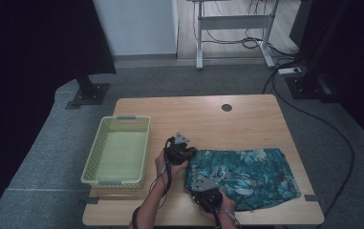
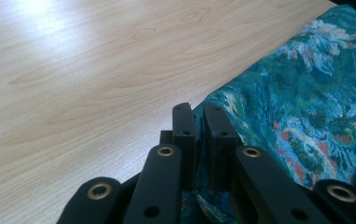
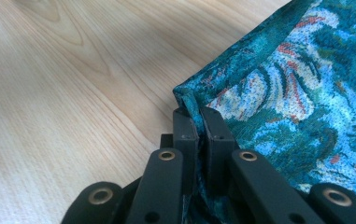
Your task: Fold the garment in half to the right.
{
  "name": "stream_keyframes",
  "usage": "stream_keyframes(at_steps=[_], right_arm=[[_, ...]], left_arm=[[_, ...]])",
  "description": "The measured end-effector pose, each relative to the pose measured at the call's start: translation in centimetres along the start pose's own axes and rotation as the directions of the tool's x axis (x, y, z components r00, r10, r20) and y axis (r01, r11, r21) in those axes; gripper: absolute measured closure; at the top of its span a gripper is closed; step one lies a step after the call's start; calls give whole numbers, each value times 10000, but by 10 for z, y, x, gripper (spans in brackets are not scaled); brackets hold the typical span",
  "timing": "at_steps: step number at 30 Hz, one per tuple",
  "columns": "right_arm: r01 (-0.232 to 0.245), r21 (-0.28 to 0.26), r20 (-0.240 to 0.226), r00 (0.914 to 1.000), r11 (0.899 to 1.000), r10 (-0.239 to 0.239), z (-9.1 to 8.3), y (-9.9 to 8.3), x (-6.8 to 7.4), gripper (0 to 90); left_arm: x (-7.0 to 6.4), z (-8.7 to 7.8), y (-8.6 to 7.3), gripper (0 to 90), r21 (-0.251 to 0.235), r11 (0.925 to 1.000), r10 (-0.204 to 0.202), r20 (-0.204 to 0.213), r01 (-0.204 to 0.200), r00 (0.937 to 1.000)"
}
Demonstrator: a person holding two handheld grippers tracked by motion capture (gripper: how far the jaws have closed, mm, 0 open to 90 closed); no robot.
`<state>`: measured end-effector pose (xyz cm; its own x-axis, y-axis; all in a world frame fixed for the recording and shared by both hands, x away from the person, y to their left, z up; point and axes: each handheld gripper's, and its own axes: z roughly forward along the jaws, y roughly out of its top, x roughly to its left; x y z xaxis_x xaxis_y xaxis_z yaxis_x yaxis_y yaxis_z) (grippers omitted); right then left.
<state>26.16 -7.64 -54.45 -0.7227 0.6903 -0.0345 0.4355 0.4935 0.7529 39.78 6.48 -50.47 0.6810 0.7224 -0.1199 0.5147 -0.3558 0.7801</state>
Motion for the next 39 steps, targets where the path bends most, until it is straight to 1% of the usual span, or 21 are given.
stream_keyframes(at_steps=[6, 8, 11, 12, 15, 18, 20, 22, 28, 31, 39], right_arm=[[-227, -274, -195, 9996, 9994, 222, -4, 3, 0, 846], [-302, -364, -251, 9993, 9989, 293, -6, 4, -1, 847], [-348, -458, -298, 9990, 9983, 334, -8, 5, -1, 848], [-358, -567, -323, 9989, 9978, 340, -11, 8, -1, 849], [-347, -658, -327, 9989, 9972, 326, -13, 11, 0, 849], [-404, -963, -361, 9987, 9945, 371, -20, 20, 0, 849], [-447, -1048, -380, 9984, 9935, 409, -21, 23, 1, 849], [-429, -1122, -394, 9985, 9928, 387, -22, 25, 2, 849], [-435, -1237, -418, 9984, 9914, 386, -21, 30, 5, 849], [-568, -1295, -497, 9975, 9900, 508, -21, 30, 5, 849], [-707, -1421, -513, 9966, 9873, 640, -24, 31, 3, 850]], left_arm=[[-1, -4, 3, 844, -120, 9999, 62, -35, -62, 10000], [-3, -7, 5, 845, -250, 9997, 63, -28, -63, 10000], [-3, -9, 7, 846, -254, 9996, 149, -25, -150, 9999], [-4, -11, 9, 847, -281, 9995, 168, -18, -168, 9999], [-4, -16, 14, 847, -366, 9991, 212, -22, -213, 9998], [-5, -21, 20, 847, -534, 9983, 246, -115, -252, 9996], [-7, -26, 24, 847, -621, 9975, 316, -137, -323, 9994], [-7, -29, 26, 847, -614, 9974, 366, -142, -374, 9992], [-5, -34, 28, 848, -588, 9977, 318, -107, -323, 9994], [-4, -35, 28, 850, -605, 9976, 328, -165, -337, 9993], [-2, -37, 26, 854, -503, 9983, 280, -65, -282, 9996]])
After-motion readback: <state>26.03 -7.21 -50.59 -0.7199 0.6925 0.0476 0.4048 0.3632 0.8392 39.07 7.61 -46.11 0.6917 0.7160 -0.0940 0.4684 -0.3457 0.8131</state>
